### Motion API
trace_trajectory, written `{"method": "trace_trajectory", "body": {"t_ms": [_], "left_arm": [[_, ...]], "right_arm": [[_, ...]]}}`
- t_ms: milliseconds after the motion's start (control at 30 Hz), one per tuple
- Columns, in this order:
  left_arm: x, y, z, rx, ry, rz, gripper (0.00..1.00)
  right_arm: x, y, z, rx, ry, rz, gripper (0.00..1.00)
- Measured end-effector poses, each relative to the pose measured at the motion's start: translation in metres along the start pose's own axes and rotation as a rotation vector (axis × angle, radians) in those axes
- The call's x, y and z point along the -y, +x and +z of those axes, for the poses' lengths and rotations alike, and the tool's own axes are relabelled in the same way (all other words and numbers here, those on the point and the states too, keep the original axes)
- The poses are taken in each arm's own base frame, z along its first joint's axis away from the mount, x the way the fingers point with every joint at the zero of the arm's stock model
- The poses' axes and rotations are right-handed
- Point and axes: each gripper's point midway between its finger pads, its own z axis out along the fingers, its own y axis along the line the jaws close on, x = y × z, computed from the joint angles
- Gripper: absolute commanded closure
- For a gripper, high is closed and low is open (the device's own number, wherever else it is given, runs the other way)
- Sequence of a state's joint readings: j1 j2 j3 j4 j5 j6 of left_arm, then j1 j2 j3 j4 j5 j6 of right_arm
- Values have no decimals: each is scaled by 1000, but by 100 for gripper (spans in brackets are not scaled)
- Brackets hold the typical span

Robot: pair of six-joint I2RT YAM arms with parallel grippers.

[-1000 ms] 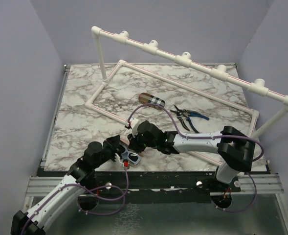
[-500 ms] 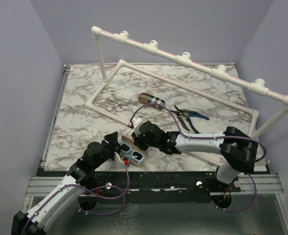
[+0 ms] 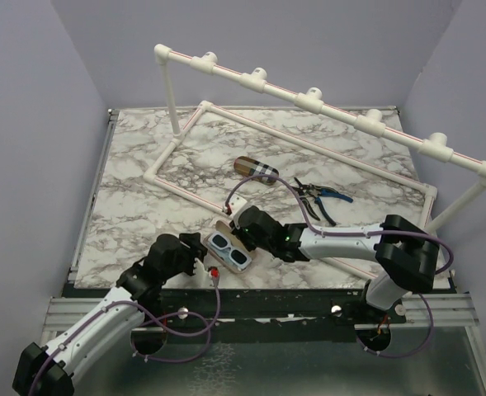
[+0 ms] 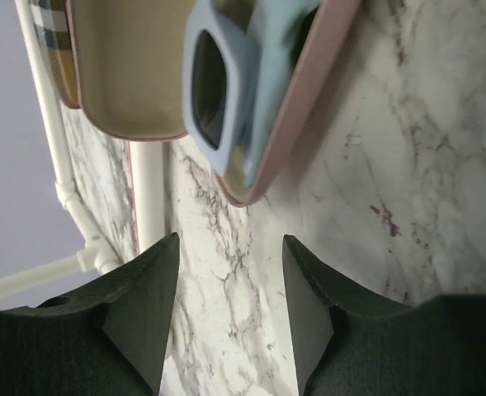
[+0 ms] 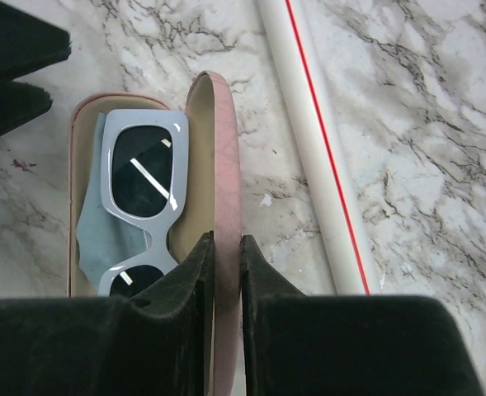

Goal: Organize the sunglasses
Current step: Close the sunglasses case at the center of the board.

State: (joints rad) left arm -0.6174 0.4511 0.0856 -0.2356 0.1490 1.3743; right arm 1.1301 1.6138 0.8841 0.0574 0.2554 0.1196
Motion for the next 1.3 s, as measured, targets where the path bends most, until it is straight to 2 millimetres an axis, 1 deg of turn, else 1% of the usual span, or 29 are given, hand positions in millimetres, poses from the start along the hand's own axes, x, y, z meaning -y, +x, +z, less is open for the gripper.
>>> {"method": "trace_trajectory", "body": {"t_ms": [200, 267, 333, 367, 400, 533, 633, 733, 833, 967, 1167, 1300], "left_arm": [[17, -13, 1, 72, 81, -5, 52], [22, -17, 2, 99, 105, -2, 59], [27, -22, 4, 128, 134, 12, 71], [28, -23, 5, 140, 142, 16, 75], [31, -26, 6, 155, 154, 25, 77], [37, -33, 12, 207, 185, 72, 78], [35, -37, 18, 231, 210, 103, 78], [27, -38, 28, 234, 246, 89, 80], [19, -39, 37, 234, 240, 77, 81], [21, -39, 39, 237, 238, 80, 81], [18, -39, 43, 239, 209, 59, 81], [17, -39, 45, 236, 187, 31, 81]], "right_arm": [[16, -1, 1, 4, 68, -9, 99], [18, -1, 0, 5, 79, -15, 100], [19, -1, 0, 5, 83, -24, 99], [20, -1, 0, 5, 84, -28, 99], [20, -1, 0, 5, 85, -32, 99], [21, -2, 0, 5, 86, -45, 99], [21, -2, 0, 5, 85, -54, 100], [21, -2, 0, 6, 84, -61, 100], [23, -2, 1, 5, 87, -67, 99], [23, -3, 1, 8, 79, -65, 99], [19, -4, 1, 13, 72, -58, 99], [15, -6, 1, 16, 72, -58, 93]]}}
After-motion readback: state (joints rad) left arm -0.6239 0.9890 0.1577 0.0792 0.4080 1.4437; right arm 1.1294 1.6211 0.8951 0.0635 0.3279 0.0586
